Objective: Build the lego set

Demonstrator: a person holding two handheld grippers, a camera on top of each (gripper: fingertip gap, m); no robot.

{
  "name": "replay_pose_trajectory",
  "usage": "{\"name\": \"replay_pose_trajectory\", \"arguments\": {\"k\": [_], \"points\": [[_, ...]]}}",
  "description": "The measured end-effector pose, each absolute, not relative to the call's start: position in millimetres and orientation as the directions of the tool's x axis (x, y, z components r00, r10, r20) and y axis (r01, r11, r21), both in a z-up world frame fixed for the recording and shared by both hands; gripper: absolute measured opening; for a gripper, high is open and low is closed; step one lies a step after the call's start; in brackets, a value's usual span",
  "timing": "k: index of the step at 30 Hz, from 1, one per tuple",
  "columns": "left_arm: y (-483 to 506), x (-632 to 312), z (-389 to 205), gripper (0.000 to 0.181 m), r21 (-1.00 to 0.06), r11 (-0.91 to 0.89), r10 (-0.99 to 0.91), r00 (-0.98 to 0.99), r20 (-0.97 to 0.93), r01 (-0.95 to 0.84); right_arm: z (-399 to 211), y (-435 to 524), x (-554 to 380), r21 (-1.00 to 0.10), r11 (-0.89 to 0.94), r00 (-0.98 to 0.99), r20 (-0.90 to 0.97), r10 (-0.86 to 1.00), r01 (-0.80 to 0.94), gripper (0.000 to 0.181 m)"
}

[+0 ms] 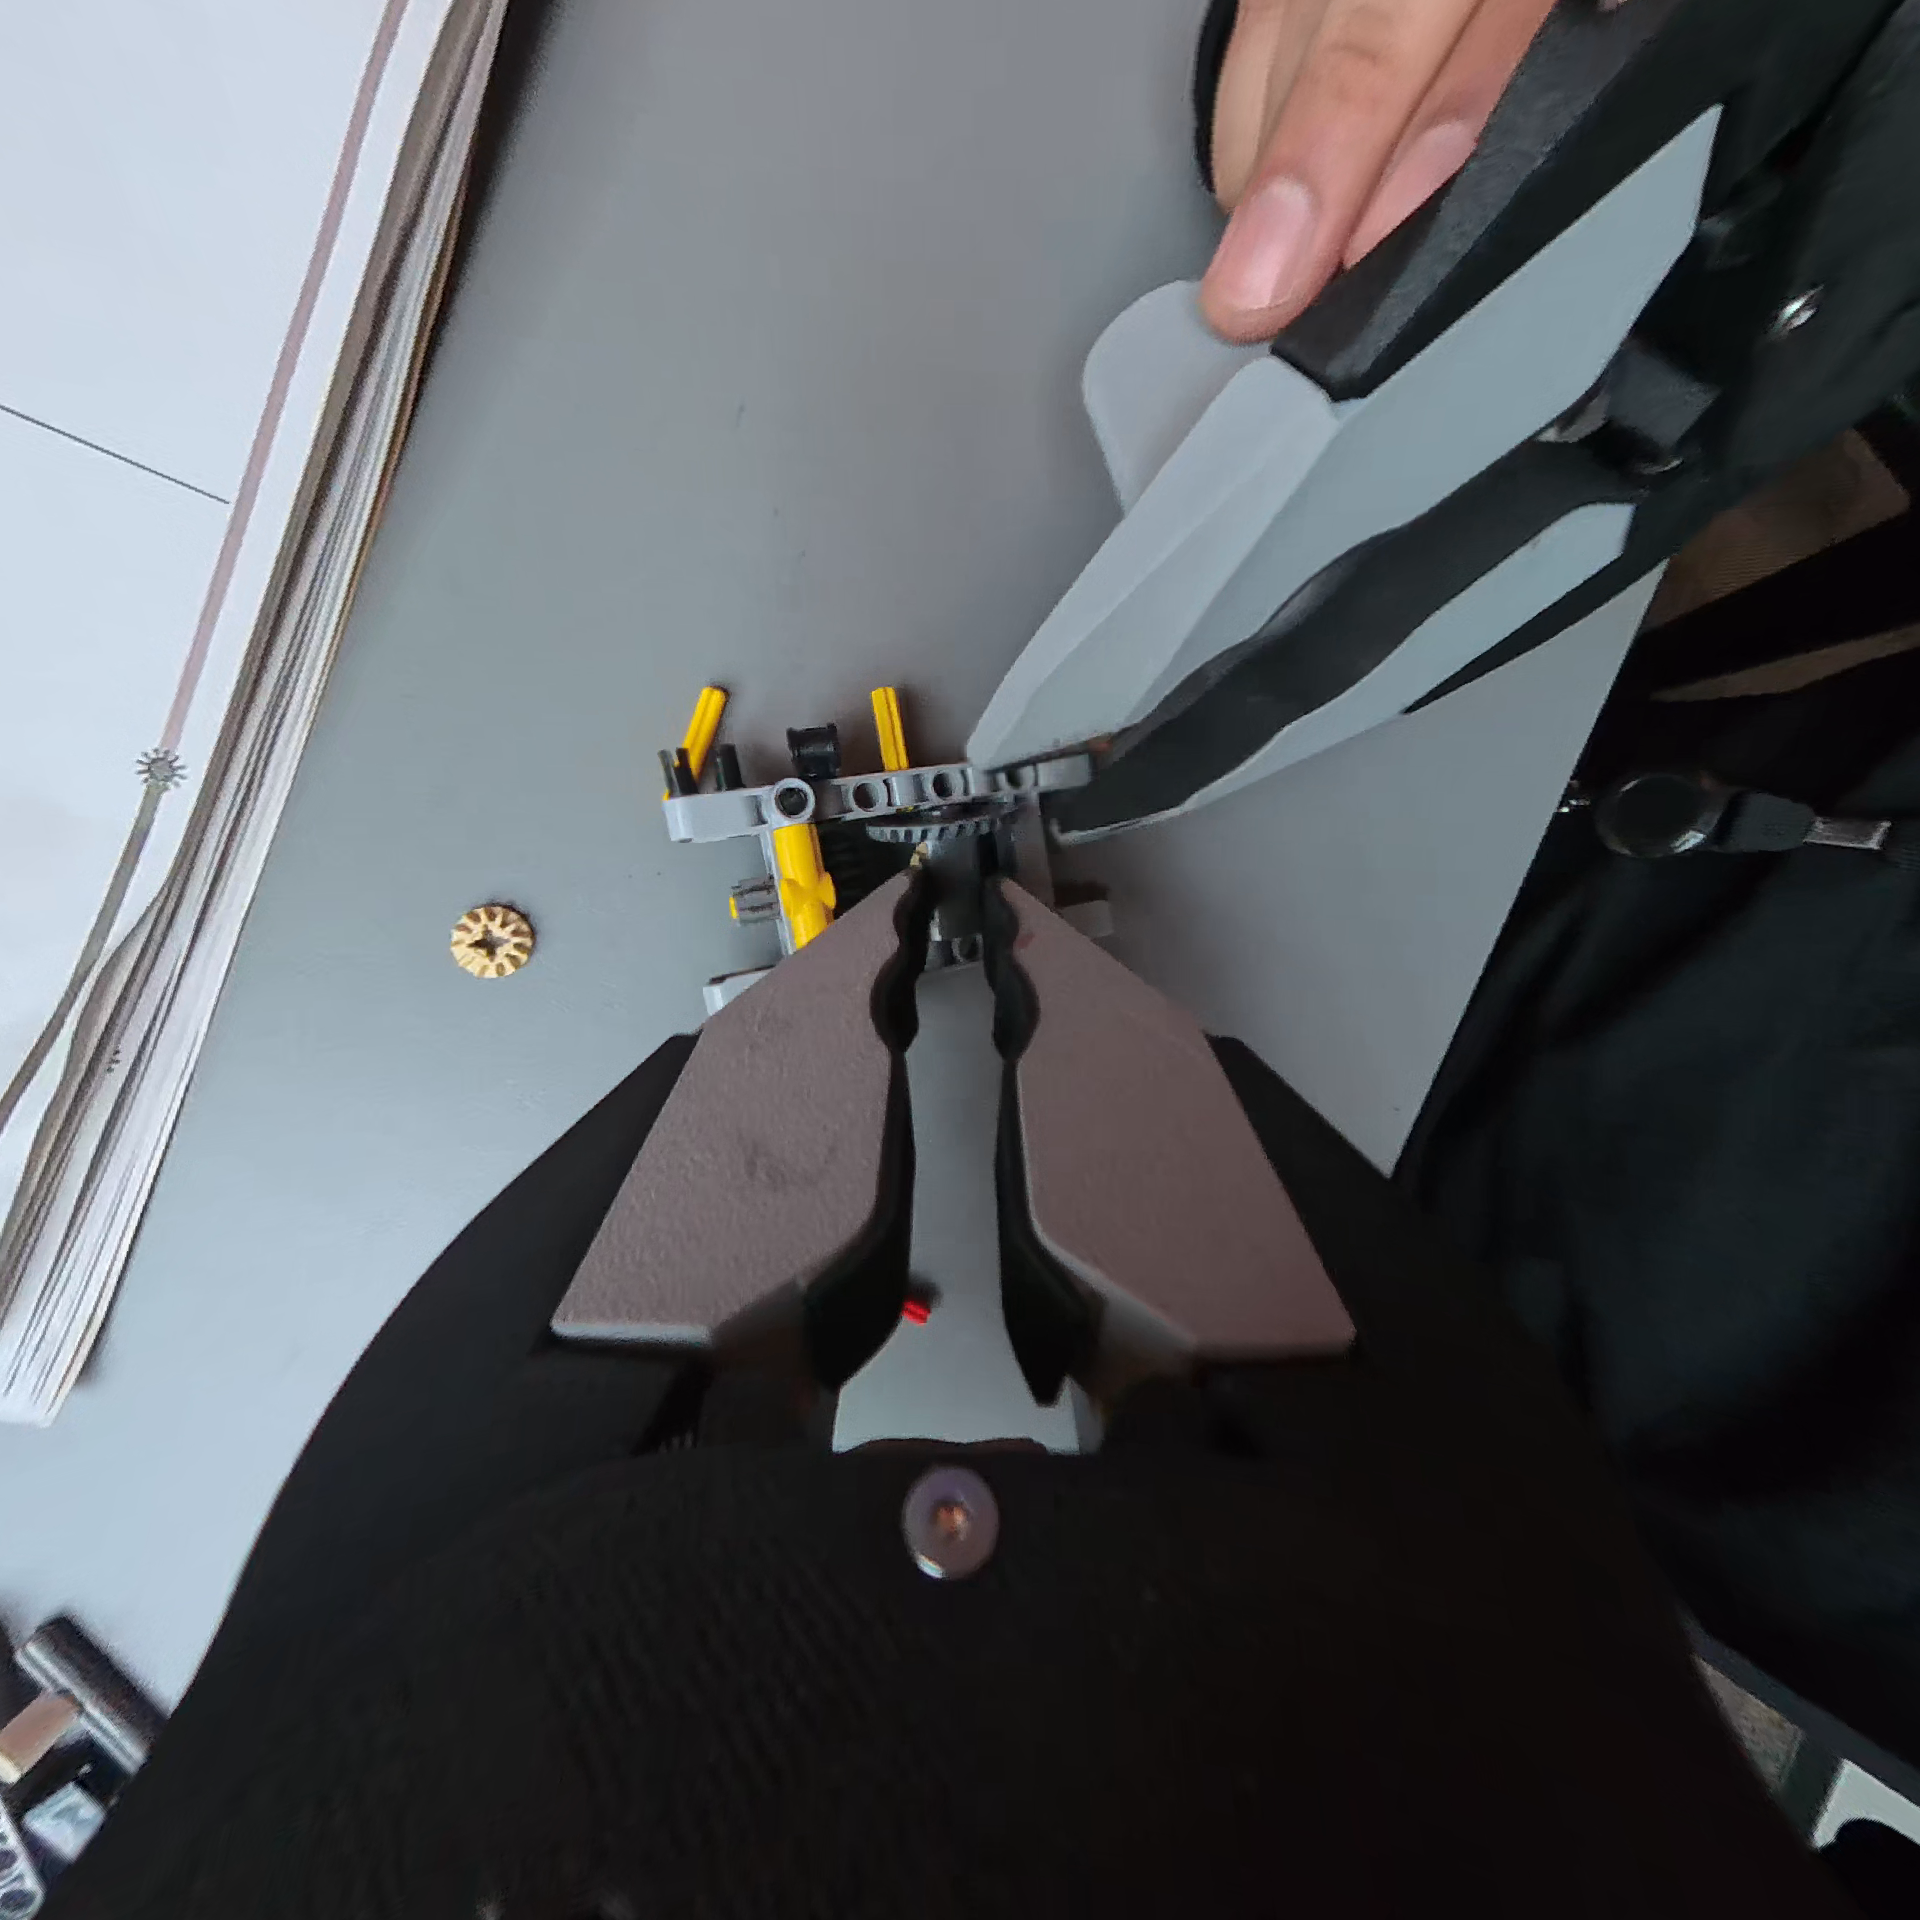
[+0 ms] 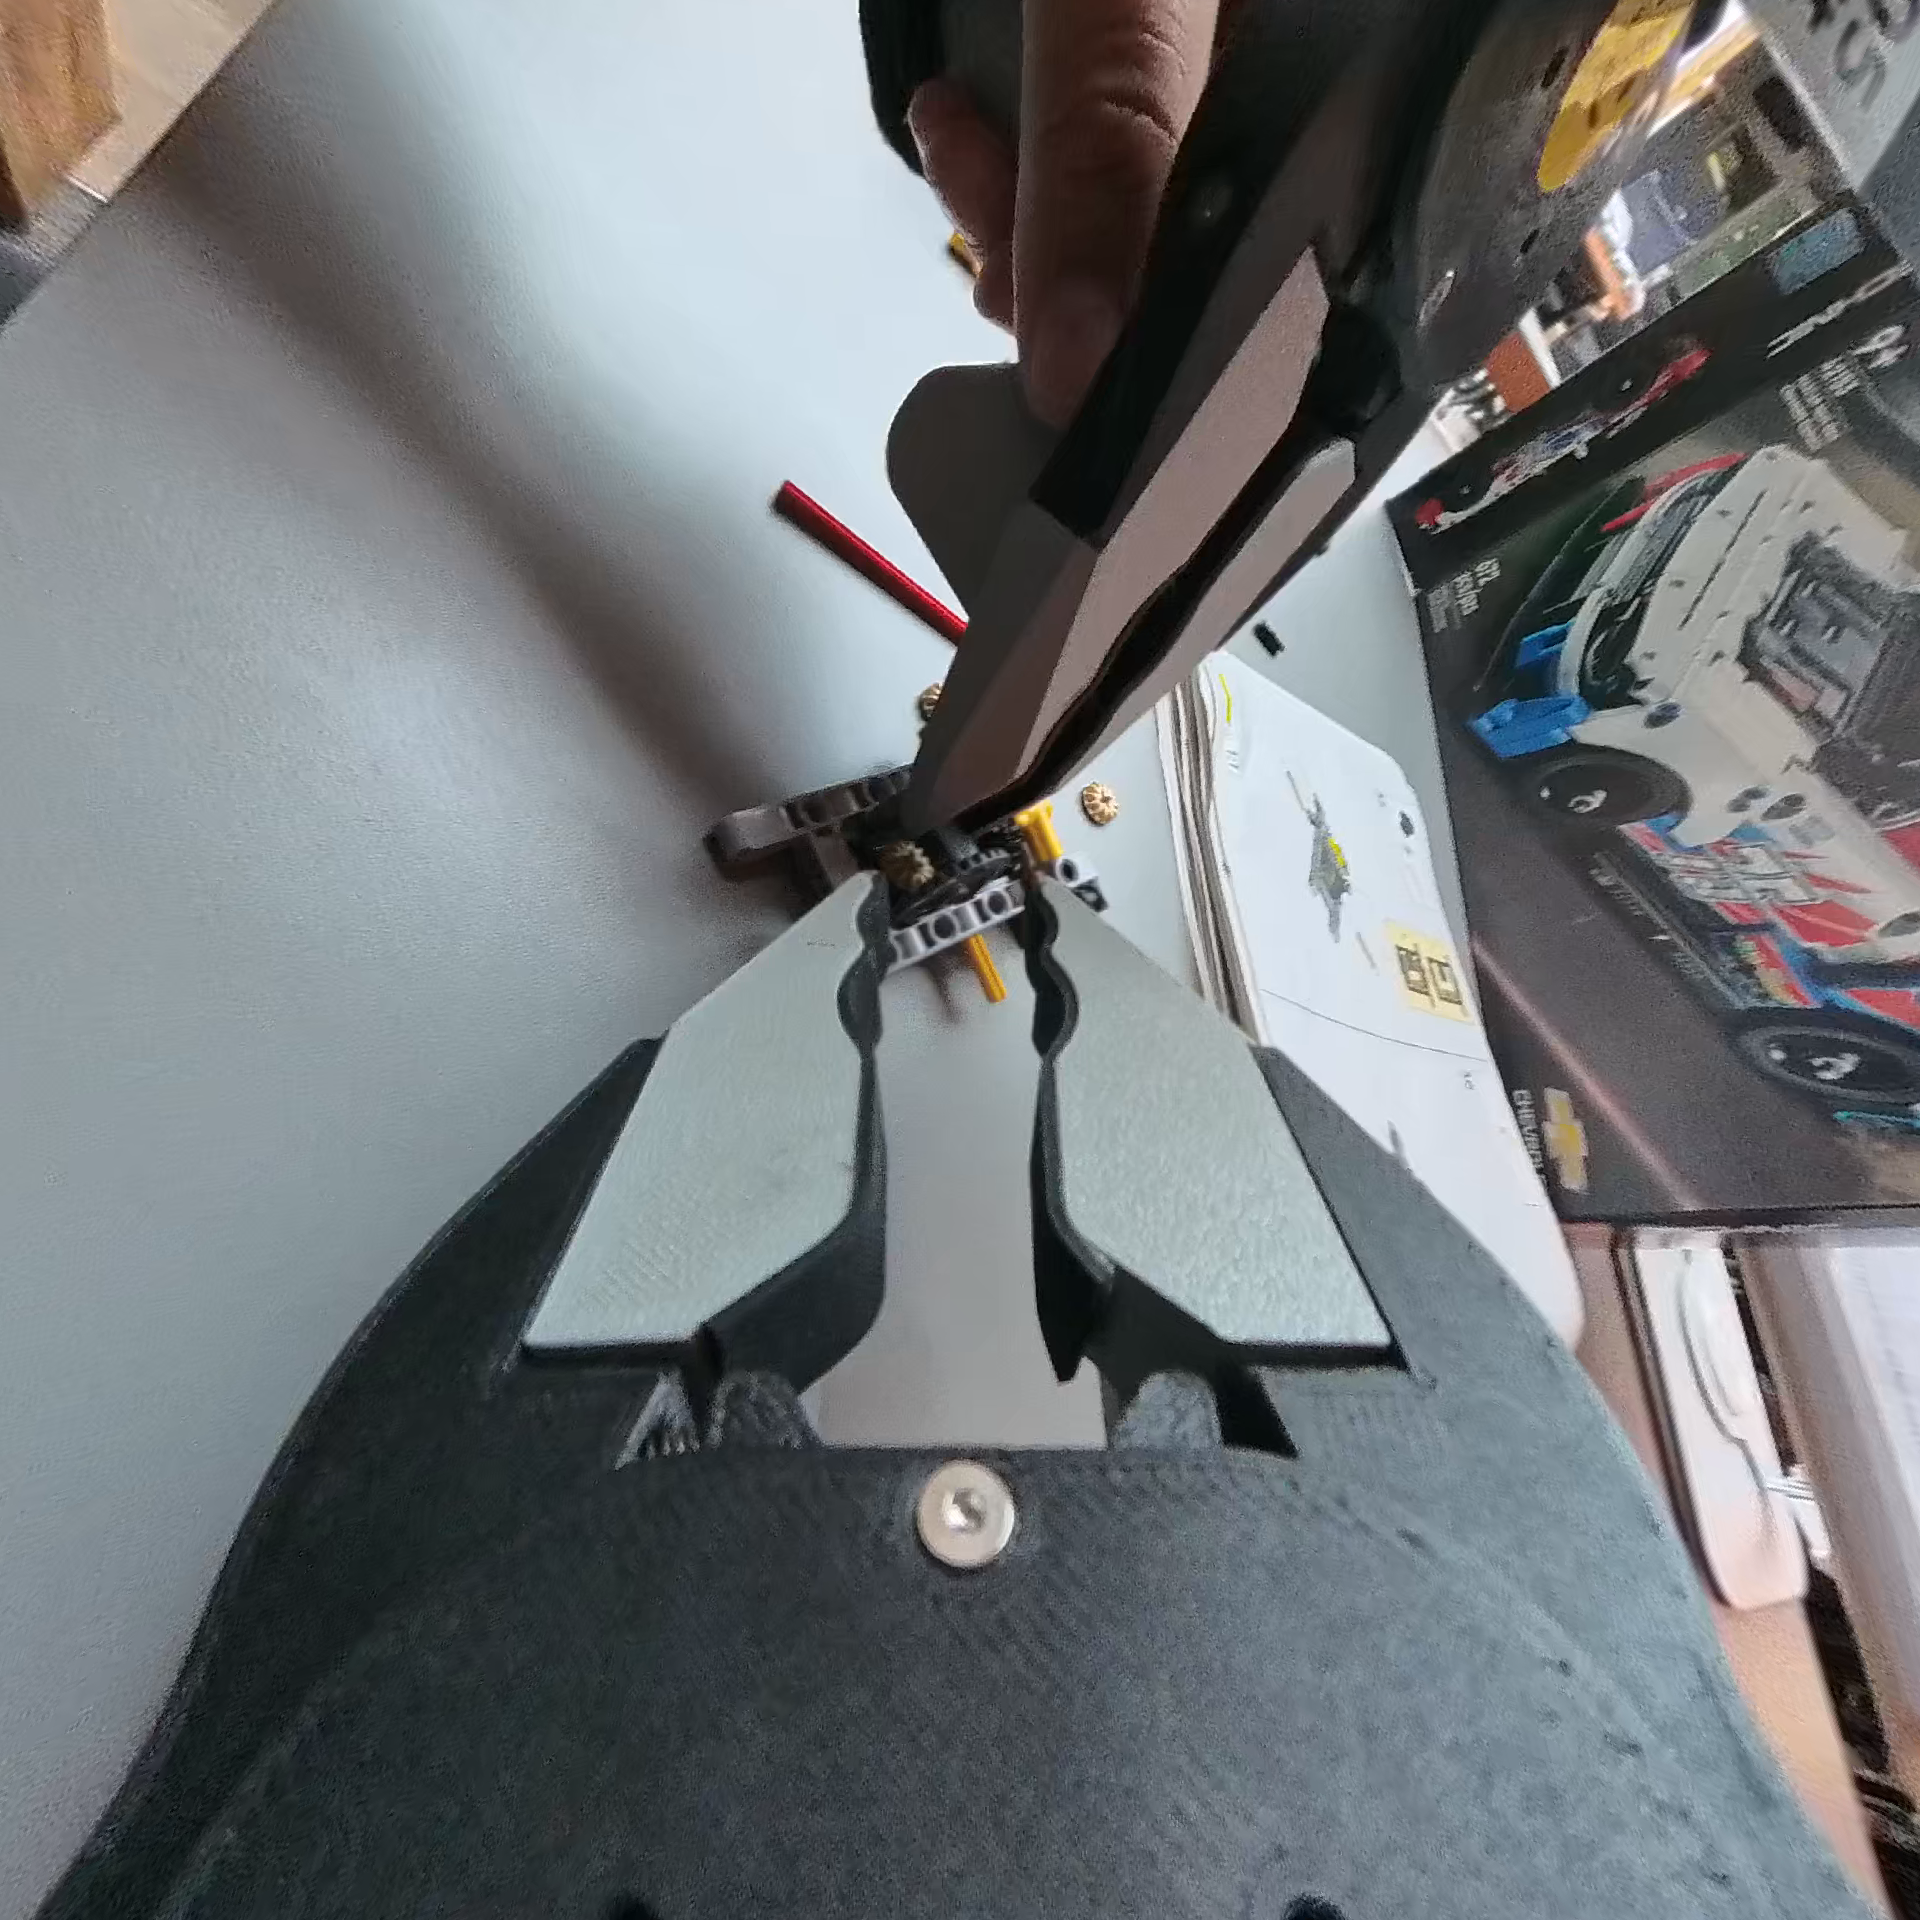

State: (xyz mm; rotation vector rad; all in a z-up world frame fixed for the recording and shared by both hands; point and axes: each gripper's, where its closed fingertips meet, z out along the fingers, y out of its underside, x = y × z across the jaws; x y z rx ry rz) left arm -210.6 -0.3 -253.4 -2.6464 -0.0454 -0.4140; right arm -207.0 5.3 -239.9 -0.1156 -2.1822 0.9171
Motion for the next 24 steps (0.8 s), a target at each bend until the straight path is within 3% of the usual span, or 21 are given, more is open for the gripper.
{"name": "replay_pose_trajectory", "arguments": {"k": [6, 8, 18, 24], "points": [[-1, -213, -254, 0.007, -0.419, -0.901, -0.011, 0.960, 0.280, 0.112, -247, 5, -206, -0.682, 0.718, -0.764, 0.535, 0.361, -0.139, 0.022], [-3, -216, -253, 0.007, -0.411, -0.904, 0.003, 0.964, 0.266, 0.116, -253, 6, -206, -0.685, 0.722, -0.789, 0.494, 0.364, -0.095, 0.009], [-3, -218, -254, 0.007, -0.382, -0.914, 0.046, 0.968, 0.247, 0.141, -258, 4, -207, -0.640, 0.757, -0.771, 0.546, 0.327, -0.132, 0.000], [-1, -217, -254, 0.007, -0.390, -0.911, 0.042, 0.969, 0.242, 0.136, -224, 3, -220, -0.778, 0.623, -0.758, 0.454, 0.468, -0.081, 0.000]]}}
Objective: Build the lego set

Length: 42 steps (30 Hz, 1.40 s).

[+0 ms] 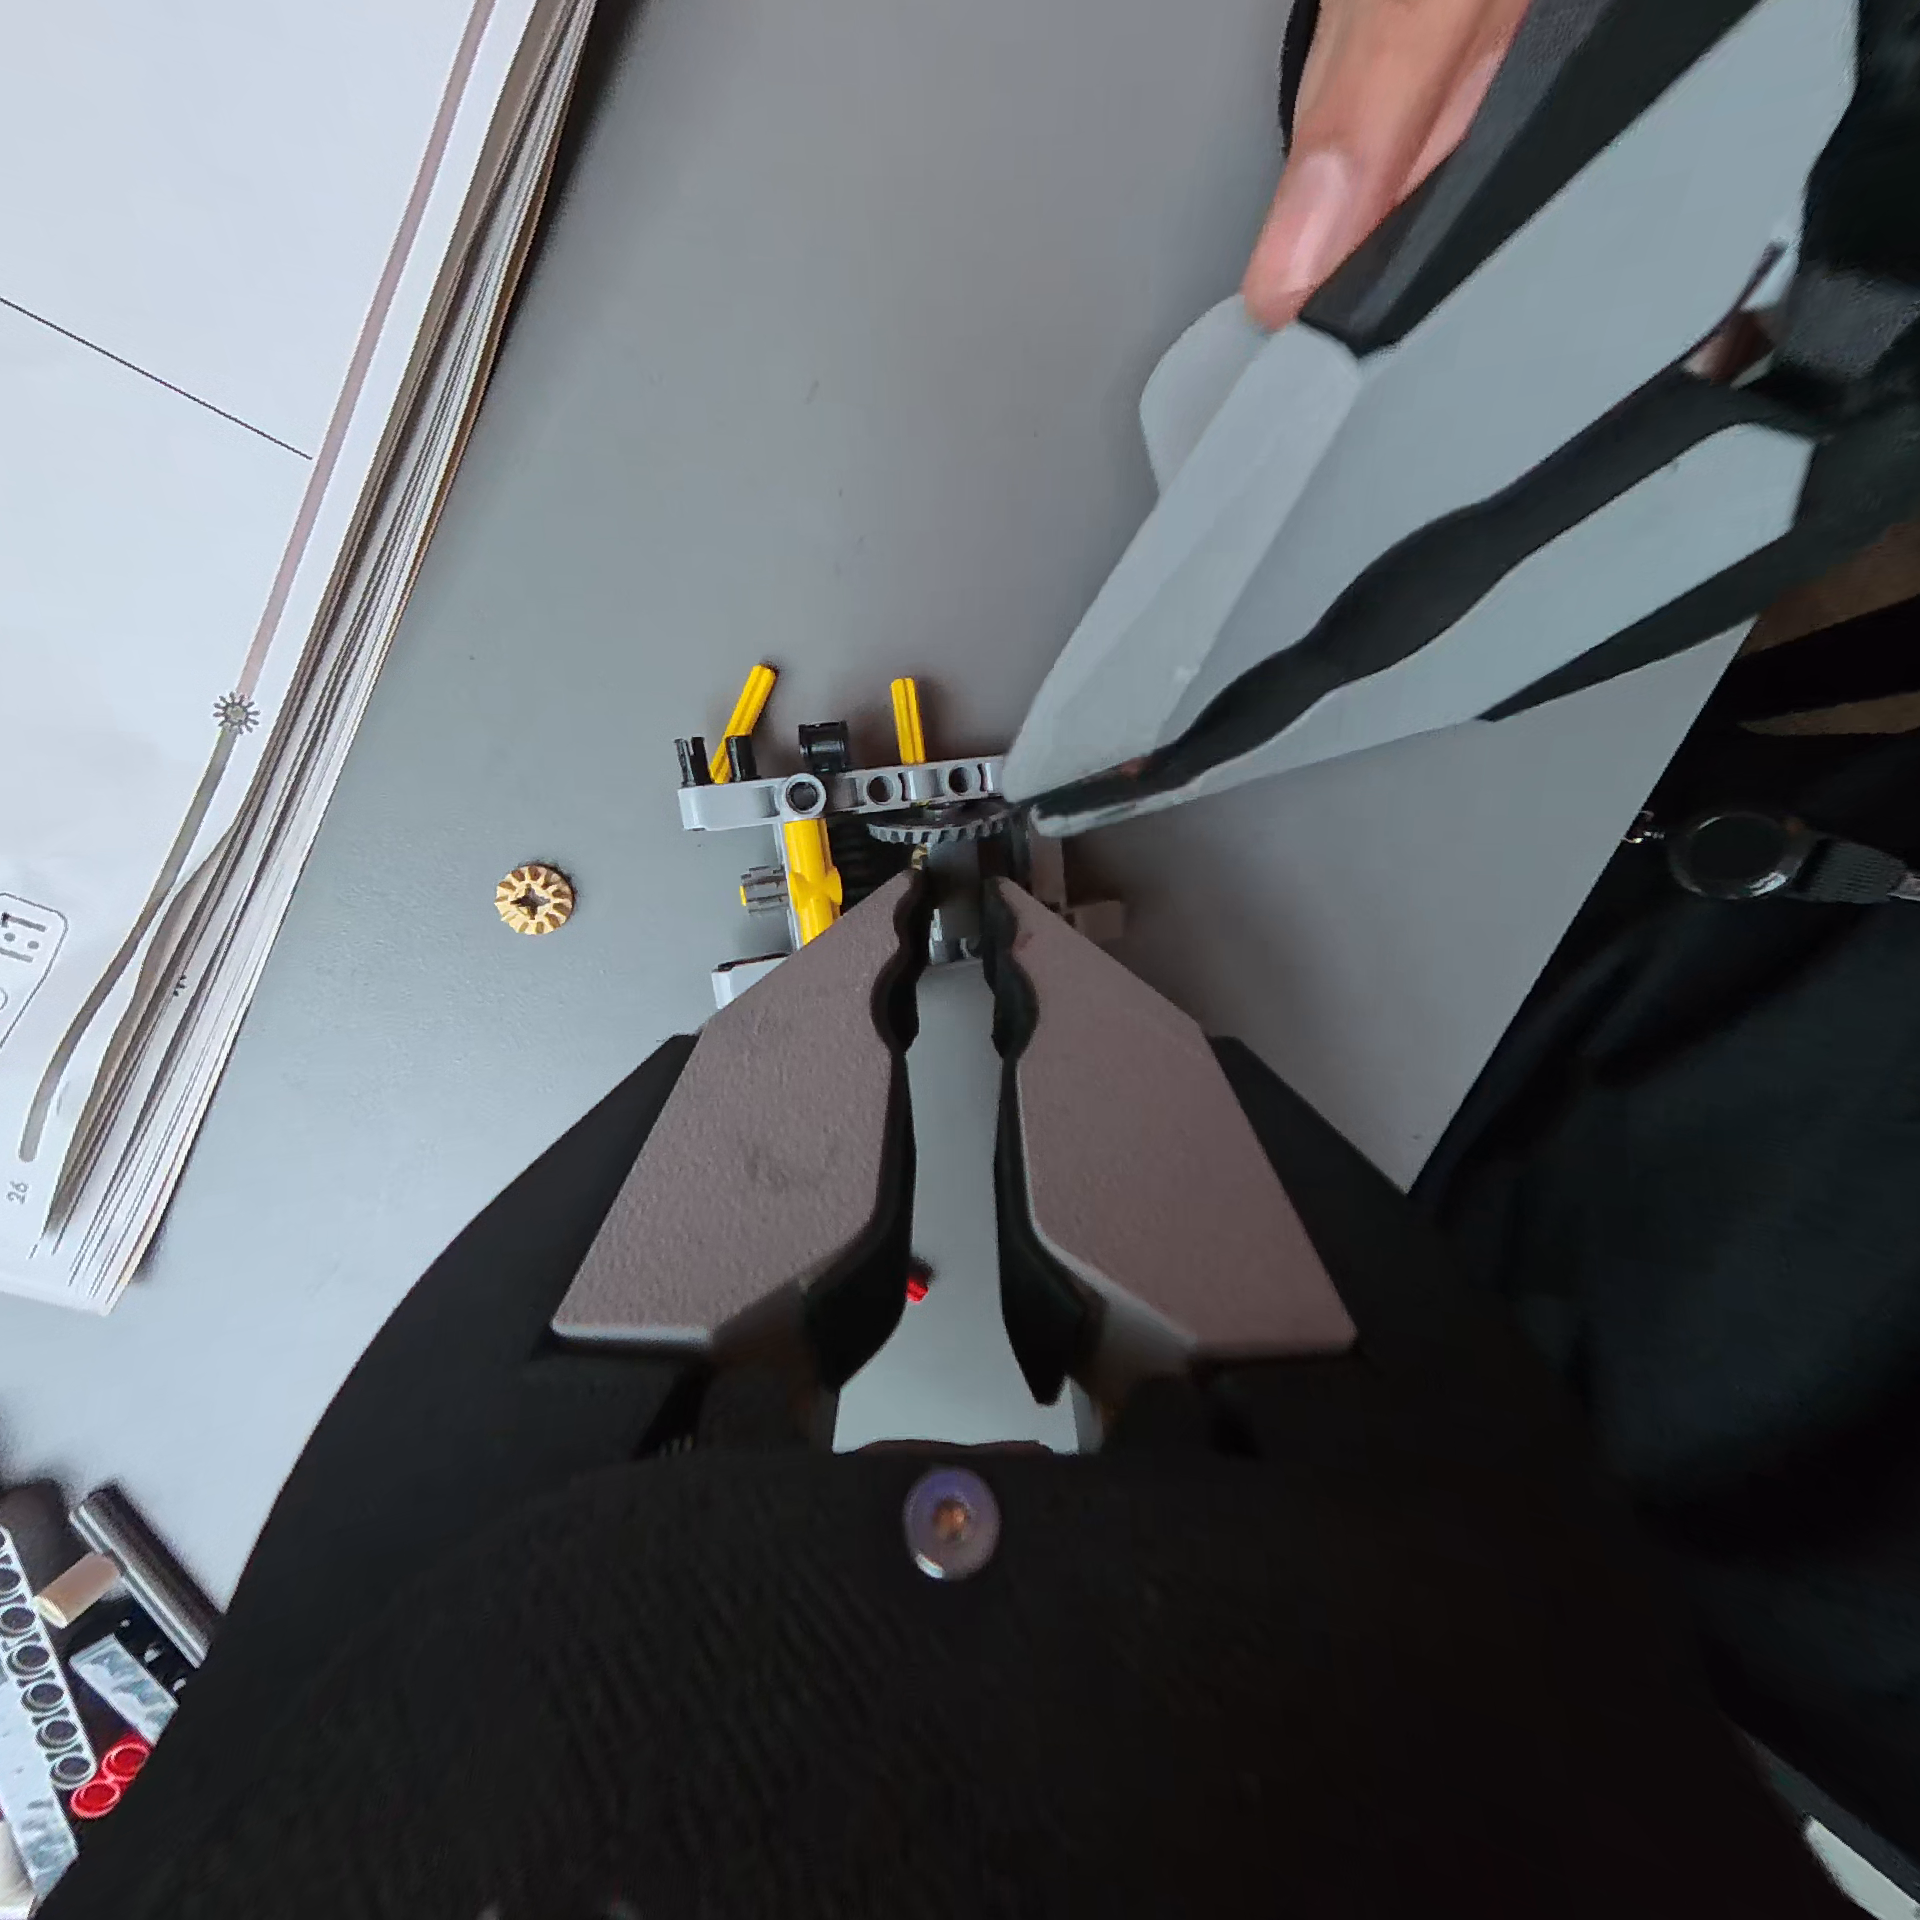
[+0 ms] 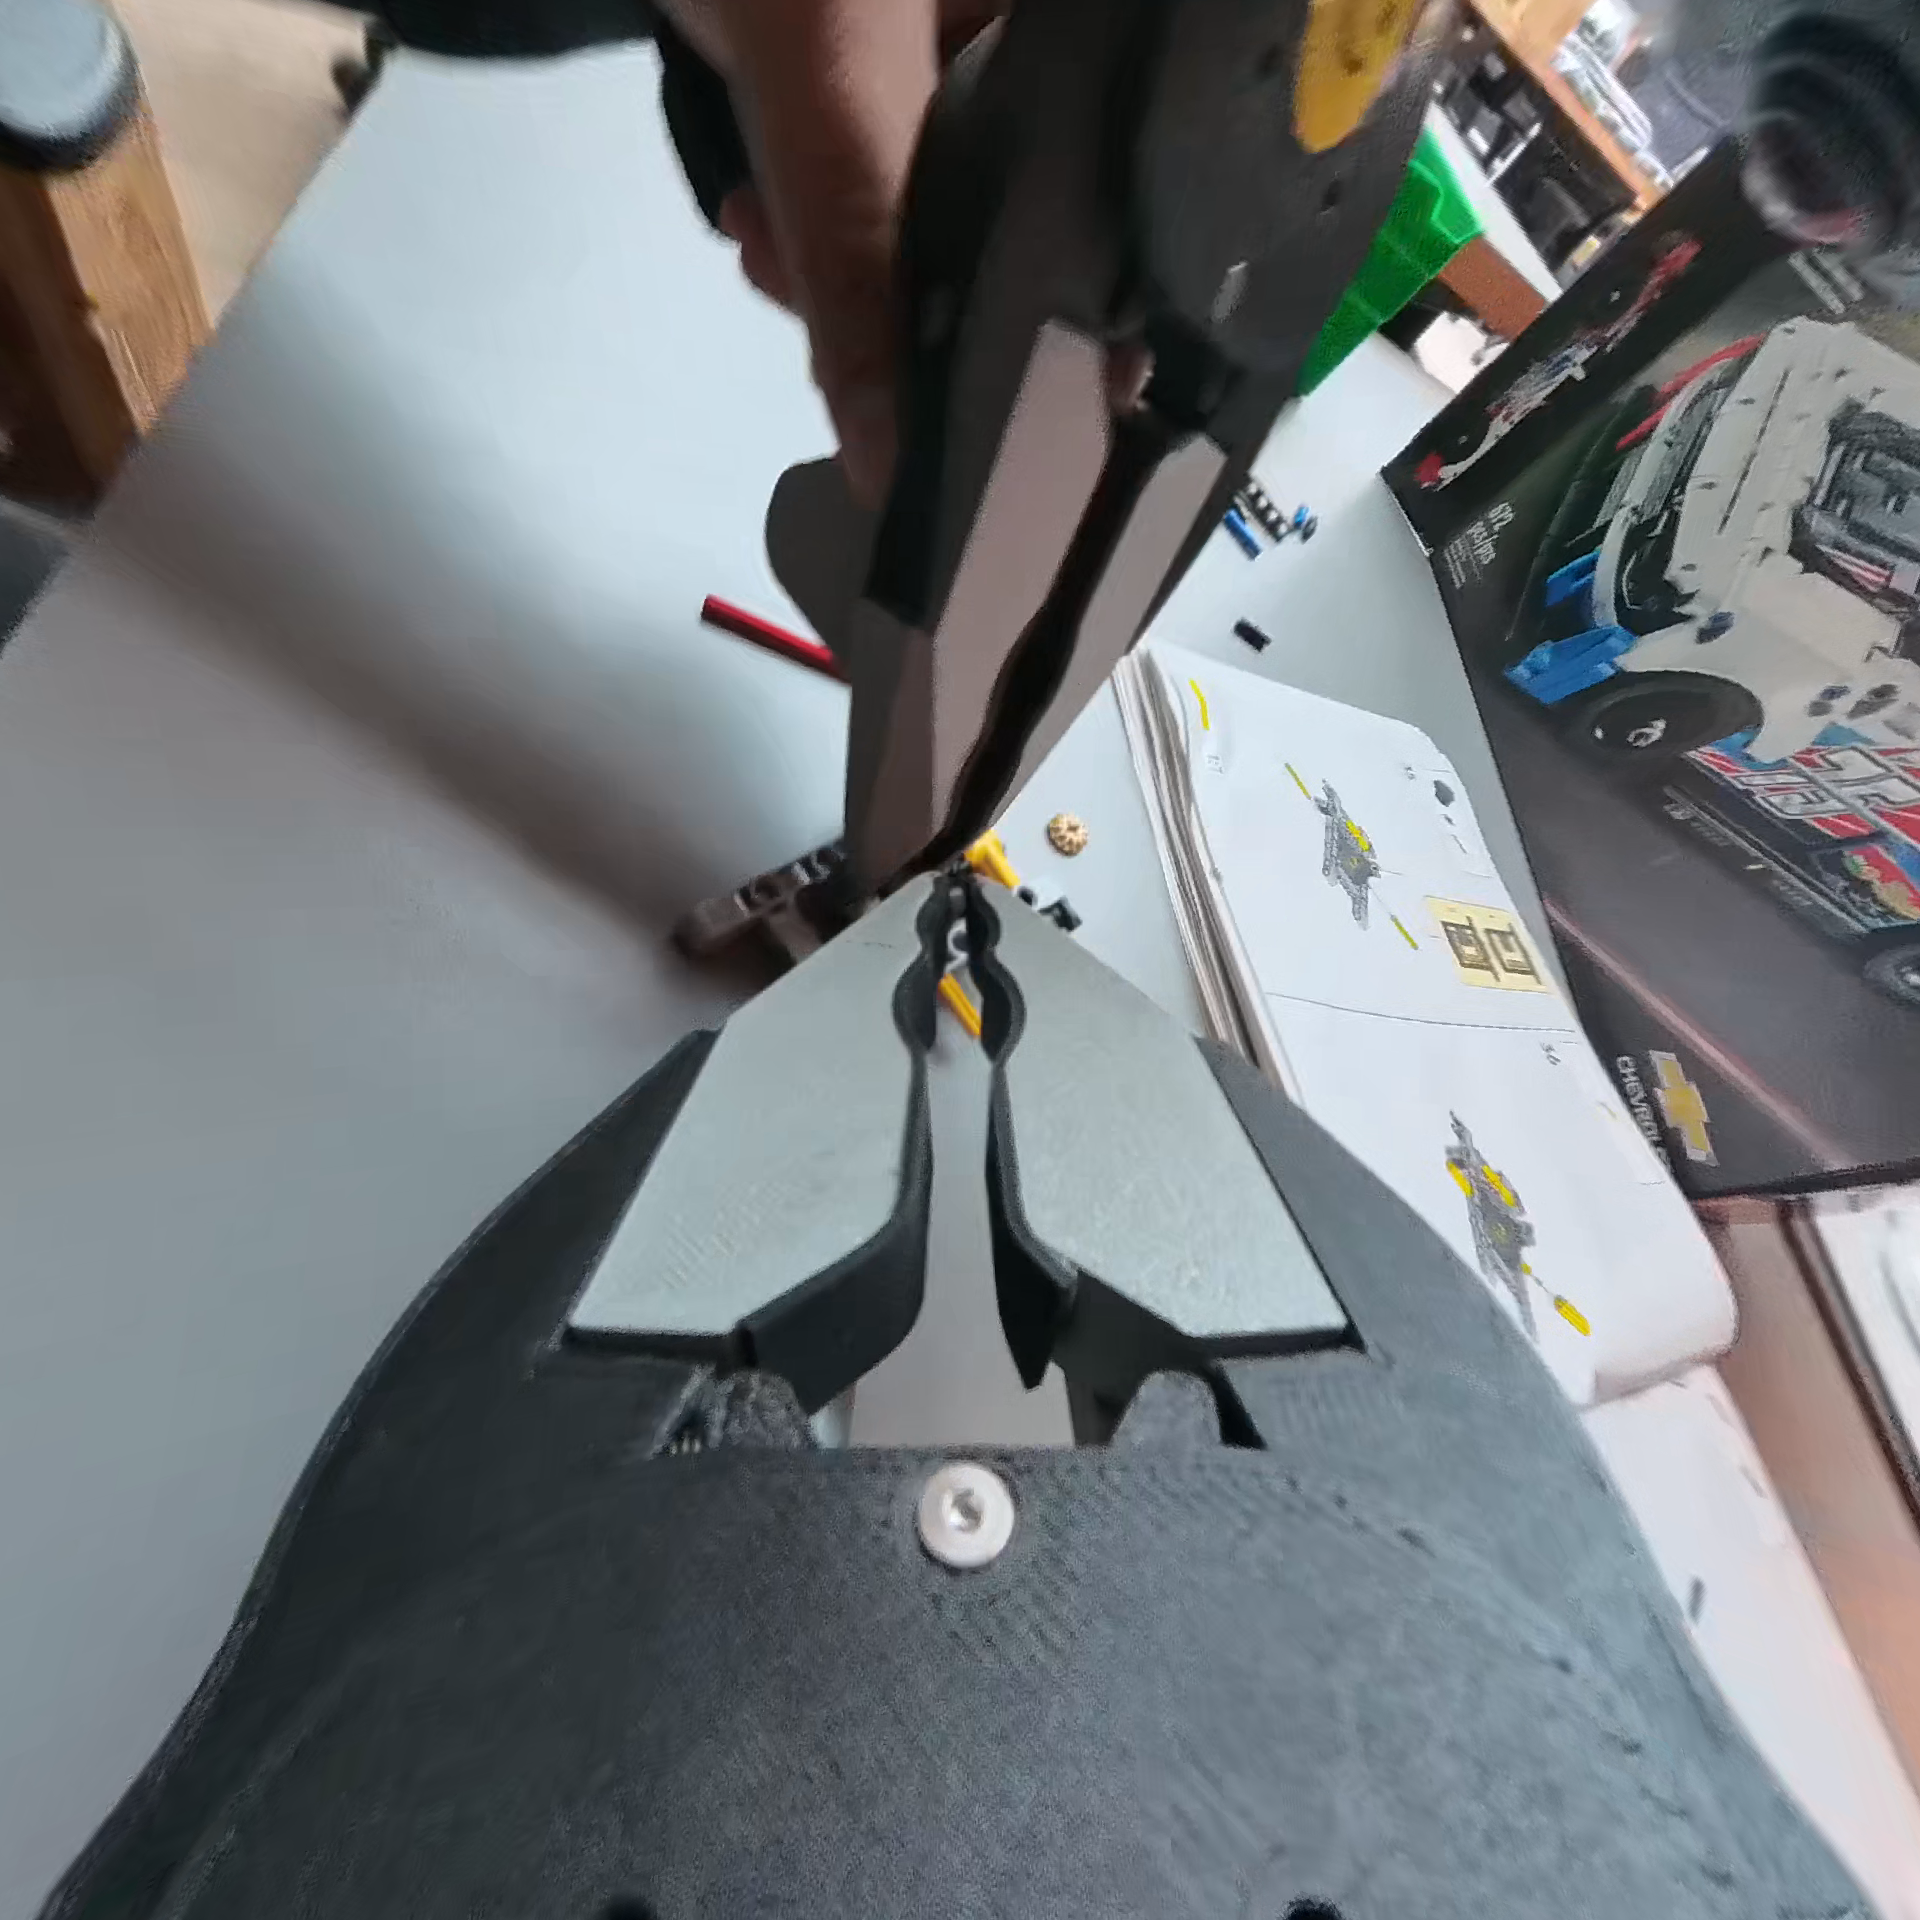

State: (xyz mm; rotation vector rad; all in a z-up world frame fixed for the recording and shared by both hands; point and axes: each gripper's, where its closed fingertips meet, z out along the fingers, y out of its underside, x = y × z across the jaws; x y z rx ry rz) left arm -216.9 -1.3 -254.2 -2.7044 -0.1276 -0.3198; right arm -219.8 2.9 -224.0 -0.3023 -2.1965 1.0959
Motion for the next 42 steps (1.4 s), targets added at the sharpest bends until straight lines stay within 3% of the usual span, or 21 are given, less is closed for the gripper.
{"name": "replay_pose_trajectory", "arguments": {"k": [2, 7, 12, 19, 23, 26, 42], "points": [[-1, -216, -254, 0.007, -0.393, -0.909, 0.041, 0.968, 0.248, 0.139, -225, -1, -221, -0.795, 0.606, -0.780, 0.402, 0.480, -0.037, 0.008], [-1, -218, -255, 0.007, -0.401, -0.905, 0.044, 0.970, 0.239, 0.139, -240, -1, -226, -0.763, 0.646, -0.767, 0.403, 0.500, 0.020, 0.000], [-1, -218, -255, 0.007, -0.411, -0.902, 0.036, 0.972, 0.232, 0.132, -240, 0, -226, -0.818, 0.561, -0.799, 0.252, 0.547, 0.126, 0.000], [1, -220, -255, 0.007, -0.424, -0.894, 0.042, 0.968, 0.247, 0.147, -229, 7, -228, -0.859, 0.494, -0.789, 0.206, 0.579, 0.138, 0.000], [1, -219, -254, 0.007, -0.429, -0.890, 0.044, 0.966, 0.253, 0.153, -240, 4, -228, -0.820, 0.551, -0.792, 0.232, 0.565, 0.153, 0.018], [2, -221, -255, 0.007, -0.441, -0.883, 0.053, 0.968, 0.247, 0.161, -245, 2, -228, -0.791, 0.597, -0.785, 0.282, 0.552, 0.136, 0.005], [-5, -221, -252, 0.005, -0.465, -0.867, 0.061, 0.966, 0.252, 0.177, -251, 5, -230, -0.761, 0.631, -0.775, 0.306, 0.553, 0.150, 0.000]]}}
